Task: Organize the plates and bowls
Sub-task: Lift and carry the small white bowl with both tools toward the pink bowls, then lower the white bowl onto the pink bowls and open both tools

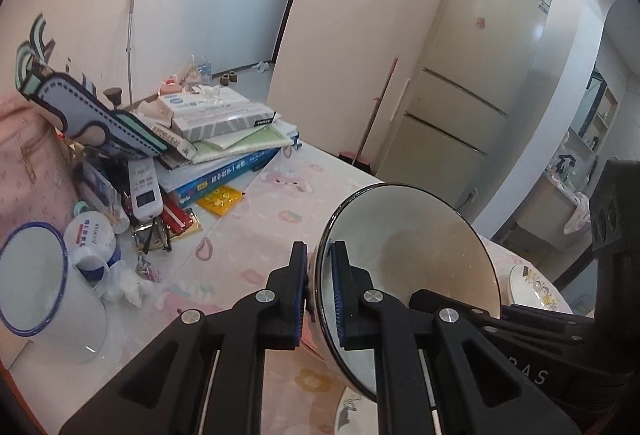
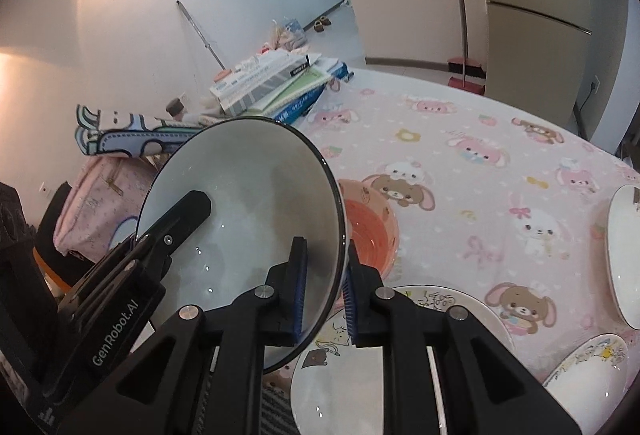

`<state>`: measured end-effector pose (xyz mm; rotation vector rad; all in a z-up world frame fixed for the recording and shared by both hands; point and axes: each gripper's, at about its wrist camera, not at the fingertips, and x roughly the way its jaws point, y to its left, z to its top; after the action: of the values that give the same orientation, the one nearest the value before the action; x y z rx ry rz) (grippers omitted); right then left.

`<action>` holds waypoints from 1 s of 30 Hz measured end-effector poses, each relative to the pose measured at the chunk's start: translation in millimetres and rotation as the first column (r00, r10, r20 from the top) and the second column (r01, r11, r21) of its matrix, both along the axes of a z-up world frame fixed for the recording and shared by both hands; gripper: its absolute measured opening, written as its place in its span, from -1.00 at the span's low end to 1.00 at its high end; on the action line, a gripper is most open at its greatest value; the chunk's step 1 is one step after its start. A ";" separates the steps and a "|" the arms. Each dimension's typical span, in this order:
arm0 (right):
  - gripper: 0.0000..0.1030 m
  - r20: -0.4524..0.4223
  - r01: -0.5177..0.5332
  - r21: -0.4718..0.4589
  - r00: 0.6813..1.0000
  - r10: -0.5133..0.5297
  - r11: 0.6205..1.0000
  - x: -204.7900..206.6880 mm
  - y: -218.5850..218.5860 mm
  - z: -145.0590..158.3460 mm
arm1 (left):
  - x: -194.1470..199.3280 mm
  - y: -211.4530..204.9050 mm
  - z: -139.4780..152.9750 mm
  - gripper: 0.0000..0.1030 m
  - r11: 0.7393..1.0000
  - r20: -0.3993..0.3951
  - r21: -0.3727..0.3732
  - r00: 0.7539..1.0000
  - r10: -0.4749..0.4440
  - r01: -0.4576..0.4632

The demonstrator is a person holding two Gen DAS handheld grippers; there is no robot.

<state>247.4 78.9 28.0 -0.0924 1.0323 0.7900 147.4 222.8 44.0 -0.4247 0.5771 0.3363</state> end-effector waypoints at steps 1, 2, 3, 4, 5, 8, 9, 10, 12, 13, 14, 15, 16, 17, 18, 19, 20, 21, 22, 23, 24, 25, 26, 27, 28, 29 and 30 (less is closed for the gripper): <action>-0.68 -0.001 -0.007 -0.002 1.000 0.007 1.000 2.4 1.2 -5.6 | 3.5 -0.8 -4.7 -0.77 1.000 -0.008 0.010 1.000 0.001 -0.001; -0.68 -0.004 -0.013 -0.003 1.000 0.013 1.000 4.9 2.1 -11.2 | 7.0 -1.7 -9.8 -0.77 1.000 -0.019 0.025 1.000 0.000 0.000; -0.68 -0.010 -0.013 0.001 1.000 0.013 1.000 7.4 1.8 -17.3 | 9.5 -3.2 -14.4 -0.77 0.999 -0.025 0.040 1.000 0.000 0.001; -0.68 -0.015 -0.013 0.008 1.000 0.013 1.000 10.1 0.7 -22.1 | 11.7 -4.0 -16.9 -0.77 0.999 -0.026 0.052 1.000 -0.001 0.002; -0.68 -0.018 -0.012 0.015 1.000 0.013 1.000 12.5 -0.2 -25.3 | 13.8 -5.3 -21.1 -0.77 0.998 -0.024 0.068 1.000 -0.002 0.004; -0.69 0.010 -0.007 0.036 1.000 0.007 0.999 17.1 -1.0 -32.5 | 20.4 -6.5 -30.7 -0.77 0.996 -0.025 0.084 1.000 0.004 -0.002; -0.69 0.022 -0.008 0.037 1.000 0.007 0.999 18.5 -0.1 -34.2 | 22.6 -5.4 -33.9 -0.77 0.996 -0.028 0.085 1.000 0.007 -0.004; -0.69 0.030 -0.012 0.036 0.999 0.011 0.999 20.5 1.2 -37.0 | 24.6 -4.9 -37.1 -0.77 0.996 -0.036 0.086 0.999 0.007 -0.004; -0.69 0.020 -0.018 0.029 1.000 0.017 0.999 24.1 2.8 -43.8 | 28.5 -2.7 -43.7 -0.77 0.997 -0.055 0.077 0.998 0.004 0.000; -0.69 0.012 -0.015 0.027 1.000 0.015 1.000 25.7 3.1 -47.3 | 30.1 -1.8 -46.2 -0.77 0.998 -0.061 0.070 0.998 0.004 0.000; -0.69 0.012 -0.013 0.025 1.000 0.013 1.000 26.4 3.4 -49.9 | 32.0 -2.0 -48.7 -0.77 0.997 -0.069 0.071 0.998 0.003 0.002; -0.69 0.019 -0.015 0.020 1.000 0.014 1.000 27.1 3.8 -51.3 | 33.3 -2.8 -50.2 -0.77 0.997 -0.075 0.078 0.997 0.002 0.004; -0.69 0.029 -0.017 0.014 0.999 0.017 1.000 27.1 4.7 -52.6 | 33.9 -3.1 -51.3 -0.77 0.997 -0.079 0.082 0.997 0.004 0.003; -0.69 0.031 -0.016 0.015 0.999 0.015 1.000 27.3 5.1 -53.9 | 34.2 -3.7 -52.6 -0.77 0.996 -0.079 0.086 0.997 0.004 0.003; -0.69 0.030 -0.012 0.014 0.999 0.012 1.000 27.8 5.2 -54.7 | 34.0 -4.5 -53.5 -0.77 0.996 -0.076 0.092 0.997 0.003 0.004; -0.69 0.031 -0.010 0.013 0.999 0.009 1.000 27.7 5.2 -55.1 | 34.1 -4.4 -54.0 -0.77 0.995 -0.073 0.097 0.997 0.002 0.005; -0.69 0.036 -0.009 0.011 0.999 0.009 1.000 27.1 5.4 -55.1 | 34.4 -4.6 -54.6 -0.77 0.995 -0.072 0.100 0.997 0.000 0.007; -0.69 0.041 -0.008 0.007 0.999 0.007 1.000 26.3 5.5 -54.9 | 35.1 -4.7 -56.0 -0.77 0.995 -0.073 0.100 0.997 -0.001 0.008; -0.69 0.045 -0.004 0.004 0.999 0.004 1.000 26.1 5.6 -55.1 | 35.8 -4.6 -57.0 -0.76 0.995 -0.076 0.098 0.997 -0.001 0.008; -0.69 0.049 -0.001 -0.002 0.999 0.001 1.000 25.9 6.4 -55.7 | 36.5 -4.8 -58.2 -0.76 0.995 -0.080 0.096 0.997 -0.002 0.010; -0.69 0.052 0.002 -0.007 0.999 -0.002 1.000 26.1 6.5 -56.6 | 37.7 -5.3 -59.9 -0.76 0.995 -0.082 0.096 0.997 -0.007 0.015; -0.68 0.054 0.008 -0.014 0.999 -0.007 1.000 26.7 6.6 -57.7 | 38.7 -5.5 -61.0 -0.76 0.995 -0.085 0.096 0.996 -0.010 0.018; -0.68 0.055 0.014 -0.017 0.998 -0.013 1.000 27.0 6.1 -58.2 | 39.2 -5.7 -61.9 -0.75 0.995 -0.088 0.095 0.996 -0.009 0.018; -0.68 0.057 0.016 -0.012 0.998 -0.015 1.000 27.2 5.4 -58.0 | 39.6 -5.8 -62.4 -0.75 0.995 -0.088 0.094 0.996 -0.010 0.018; -0.67 0.056 0.017 -0.011 0.998 -0.016 1.000 27.2 5.0 -57.6 | 39.7 -5.6 -62.7 -0.75 0.996 -0.086 0.091 0.996 -0.013 0.021; -0.67 0.058 0.019 -0.011 0.998 -0.018 1.000 26.9 4.7 -57.1 | 39.6 -5.6 -62.6 -0.74 0.996 -0.086 0.087 0.996 -0.016 0.024; -0.67 0.061 0.021 -0.011 0.998 -0.020 1.000 26.6 4.2 -56.7 | 39.9 -4.7 -63.2 -0.74 0.997 -0.085 0.076 0.996 -0.019 0.026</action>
<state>274.0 83.1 -28.8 -0.1150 0.9789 0.7584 187.3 218.1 -19.2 -0.3306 0.6490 0.3552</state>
